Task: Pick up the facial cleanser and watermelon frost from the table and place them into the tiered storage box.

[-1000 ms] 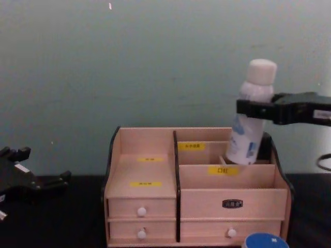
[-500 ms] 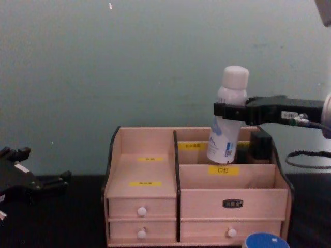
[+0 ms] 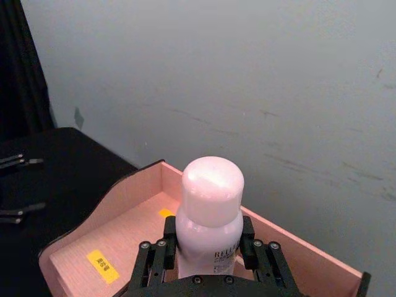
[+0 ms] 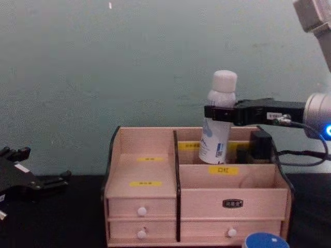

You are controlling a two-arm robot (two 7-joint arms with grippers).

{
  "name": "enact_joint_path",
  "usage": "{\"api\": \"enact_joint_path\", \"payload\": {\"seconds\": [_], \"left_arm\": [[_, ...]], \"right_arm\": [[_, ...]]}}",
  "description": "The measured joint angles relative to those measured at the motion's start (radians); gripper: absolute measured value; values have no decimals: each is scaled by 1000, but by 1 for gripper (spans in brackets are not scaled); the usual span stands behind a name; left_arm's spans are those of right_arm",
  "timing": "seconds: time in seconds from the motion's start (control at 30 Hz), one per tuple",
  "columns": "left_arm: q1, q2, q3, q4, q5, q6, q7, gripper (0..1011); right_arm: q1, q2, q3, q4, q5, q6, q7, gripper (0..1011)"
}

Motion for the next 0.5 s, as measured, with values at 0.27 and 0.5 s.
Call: {"api": "enact_joint_path", "payload": {"seconds": [0.27,0.5], "left_arm": [[0,0,0,0,0,0,0,1001],[0,0,0,0,0,0,0,1001]], "right_arm": [[20,-19,0,35,-4,-17,5,589],[35,-30,-1,54,-9,-26,11,589]]}}
